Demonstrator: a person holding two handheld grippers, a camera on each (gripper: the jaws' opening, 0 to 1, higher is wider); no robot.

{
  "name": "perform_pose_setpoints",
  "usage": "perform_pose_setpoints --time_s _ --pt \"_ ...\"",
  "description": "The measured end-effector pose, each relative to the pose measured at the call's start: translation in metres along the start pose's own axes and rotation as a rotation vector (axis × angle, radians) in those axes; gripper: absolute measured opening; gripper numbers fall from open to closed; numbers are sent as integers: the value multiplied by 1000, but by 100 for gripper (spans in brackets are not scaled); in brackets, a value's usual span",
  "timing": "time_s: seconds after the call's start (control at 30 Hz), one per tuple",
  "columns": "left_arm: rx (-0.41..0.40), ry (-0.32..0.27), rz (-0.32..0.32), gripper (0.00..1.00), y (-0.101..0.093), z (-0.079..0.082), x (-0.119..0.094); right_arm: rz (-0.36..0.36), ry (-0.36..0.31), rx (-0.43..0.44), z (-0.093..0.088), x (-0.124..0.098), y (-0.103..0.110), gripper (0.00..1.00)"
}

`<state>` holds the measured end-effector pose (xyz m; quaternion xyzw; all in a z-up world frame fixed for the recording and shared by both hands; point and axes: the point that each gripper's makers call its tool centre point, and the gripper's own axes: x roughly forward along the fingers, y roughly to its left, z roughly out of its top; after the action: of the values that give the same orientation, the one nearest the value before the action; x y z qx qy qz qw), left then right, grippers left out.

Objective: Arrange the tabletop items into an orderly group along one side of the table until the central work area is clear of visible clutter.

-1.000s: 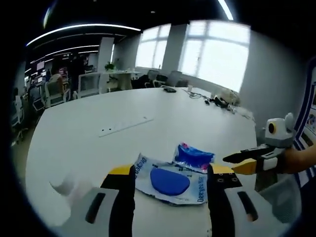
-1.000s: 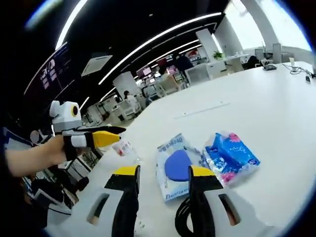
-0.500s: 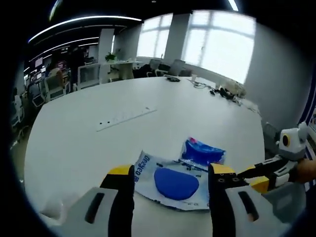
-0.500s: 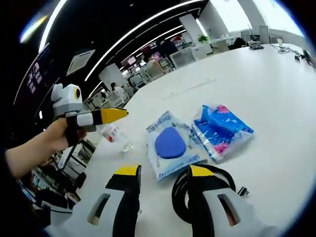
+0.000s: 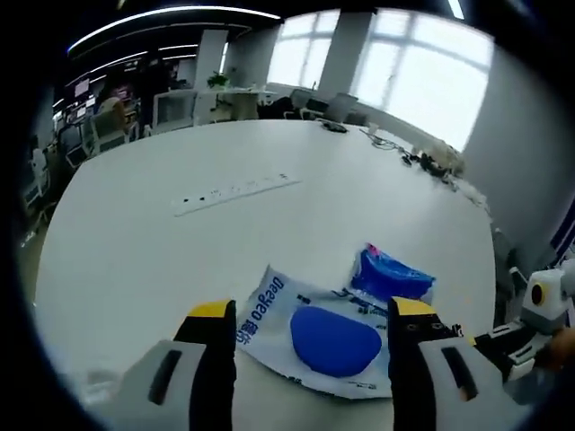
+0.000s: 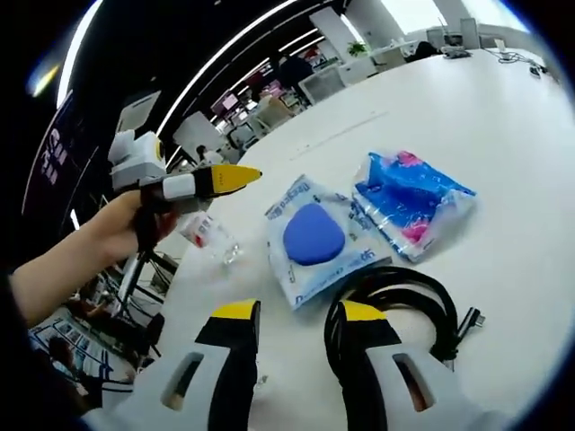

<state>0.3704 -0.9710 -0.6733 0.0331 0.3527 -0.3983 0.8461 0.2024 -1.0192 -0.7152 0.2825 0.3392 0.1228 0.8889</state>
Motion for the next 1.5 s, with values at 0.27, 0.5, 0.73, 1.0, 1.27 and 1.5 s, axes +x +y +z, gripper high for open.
perform_pose_setpoints --time_s 0.27,0.5,0.73,1.0,1.27,1.5 --pt "-48 76 37 72 11 -8 13 8 2 32 -7 6 0 30" --pt "-99 155 24 74 22 -17 35 11 -5 76 -7 12 0 30" --pt "-89 183 22 74 22 -28 38 7 -1 100 -7 16 -4 30" --pt "-138 194 32 70 27 -35 40 5 19 113 -13 24 -5 30" --pt "-97 262 37 62 28 -44 43 -9 22 154 -11 34 -9 26" --pt "-79 272 75 51 37 -47 44 -34 22 181 -8 40 -13 19"
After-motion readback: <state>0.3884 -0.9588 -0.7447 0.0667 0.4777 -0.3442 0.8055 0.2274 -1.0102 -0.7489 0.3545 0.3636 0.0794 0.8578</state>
